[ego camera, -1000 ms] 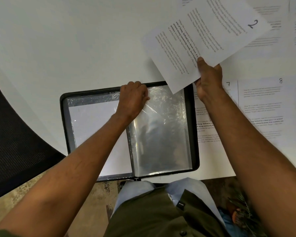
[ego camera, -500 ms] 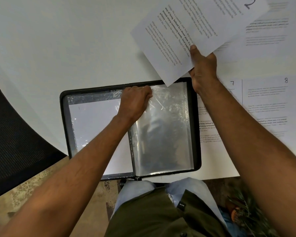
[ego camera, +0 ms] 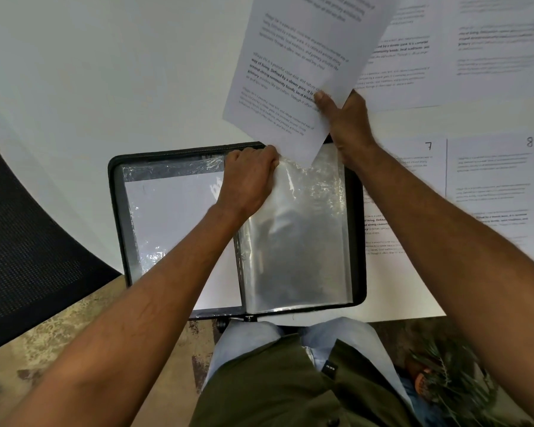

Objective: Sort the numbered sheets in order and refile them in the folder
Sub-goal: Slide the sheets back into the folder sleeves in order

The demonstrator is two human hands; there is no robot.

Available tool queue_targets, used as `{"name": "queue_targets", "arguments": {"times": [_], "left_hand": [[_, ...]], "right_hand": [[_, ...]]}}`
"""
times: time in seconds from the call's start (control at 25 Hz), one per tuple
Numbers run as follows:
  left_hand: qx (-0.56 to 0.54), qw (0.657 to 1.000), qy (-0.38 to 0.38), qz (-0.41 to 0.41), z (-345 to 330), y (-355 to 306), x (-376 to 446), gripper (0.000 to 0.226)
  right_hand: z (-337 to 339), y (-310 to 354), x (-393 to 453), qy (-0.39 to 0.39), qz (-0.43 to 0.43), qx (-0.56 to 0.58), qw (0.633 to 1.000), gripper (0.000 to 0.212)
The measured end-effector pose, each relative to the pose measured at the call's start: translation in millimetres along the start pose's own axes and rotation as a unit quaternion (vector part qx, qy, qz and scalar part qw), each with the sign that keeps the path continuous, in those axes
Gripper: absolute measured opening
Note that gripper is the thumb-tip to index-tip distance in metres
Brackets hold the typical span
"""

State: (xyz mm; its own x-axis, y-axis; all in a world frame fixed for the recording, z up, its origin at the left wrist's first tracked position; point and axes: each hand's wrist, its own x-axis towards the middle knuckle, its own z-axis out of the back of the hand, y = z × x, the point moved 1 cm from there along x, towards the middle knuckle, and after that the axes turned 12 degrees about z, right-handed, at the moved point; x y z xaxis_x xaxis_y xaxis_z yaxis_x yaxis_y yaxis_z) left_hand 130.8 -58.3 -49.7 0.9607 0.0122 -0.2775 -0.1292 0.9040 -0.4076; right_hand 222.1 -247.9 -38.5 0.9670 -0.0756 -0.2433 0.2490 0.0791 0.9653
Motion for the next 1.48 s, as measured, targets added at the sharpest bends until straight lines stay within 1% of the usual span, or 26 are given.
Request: {"name": "queue_targets", "arguments": {"times": [0.28, 0.44, 0.52, 0.72, 0.96, 1.12, 1.2, 1.28, 1.36, 1.4, 1.48], "left_hand": [[0.001, 1.000, -0.002, -0.001, 3, -2, 7, 0.020], [-0.004, 1.000, -0.004, -0.002, 3, -2, 9, 0.018], [-0.011, 1.000, -0.008, -0.005, 4, -1, 8, 0.018], [-0.014, 1.000, -0.017, 0.011, 5, 5, 10, 0.018], [0.018, 0.999, -0.005, 0.045, 14, 26, 20, 0.018], [-0.001, 0.996, -0.008, 0.084, 23, 41, 22, 0.018], [-0.039, 0.991, -0.007, 0.129, 23, 47, 26, 0.021], [-0.101, 0.976, -0.005, 0.191, 23, 48, 32, 0.028], [-0.137, 0.962, 0.007, 0.234, 24, 46, 37, 0.031], [-0.151, 0.956, 0.021, 0.250, 24, 47, 40, 0.029], [-0.209, 0.936, 0.045, 0.281, 22, 51, 46, 0.016]], "right_hand": [[19, -5, -2, 0.111, -0.003, -0.042, 0.993, 0.046], [23, -3, -3, 0.159, -0.002, -0.064, 0.985, 0.041], [26, -1, -1, 0.167, 0.011, -0.084, 0.982, 0.040], [35, -3, 7, 0.160, 0.033, -0.162, 0.973, 0.044], [42, -5, 11, 0.176, 0.025, -0.142, 0.974, 0.045], [43, -2, 13, 0.186, 0.014, -0.141, 0.972, 0.046], [41, 0, 12, 0.194, 0.012, -0.130, 0.972, 0.042], [40, 3, 11, 0.206, 0.013, -0.126, 0.970, 0.039], [40, 6, 12, 0.217, 0.010, -0.132, 0.967, 0.037], [41, 7, 12, 0.223, 0.006, -0.134, 0.966, 0.037], [43, 7, 15, 0.234, 0.000, -0.135, 0.963, 0.039]]}}
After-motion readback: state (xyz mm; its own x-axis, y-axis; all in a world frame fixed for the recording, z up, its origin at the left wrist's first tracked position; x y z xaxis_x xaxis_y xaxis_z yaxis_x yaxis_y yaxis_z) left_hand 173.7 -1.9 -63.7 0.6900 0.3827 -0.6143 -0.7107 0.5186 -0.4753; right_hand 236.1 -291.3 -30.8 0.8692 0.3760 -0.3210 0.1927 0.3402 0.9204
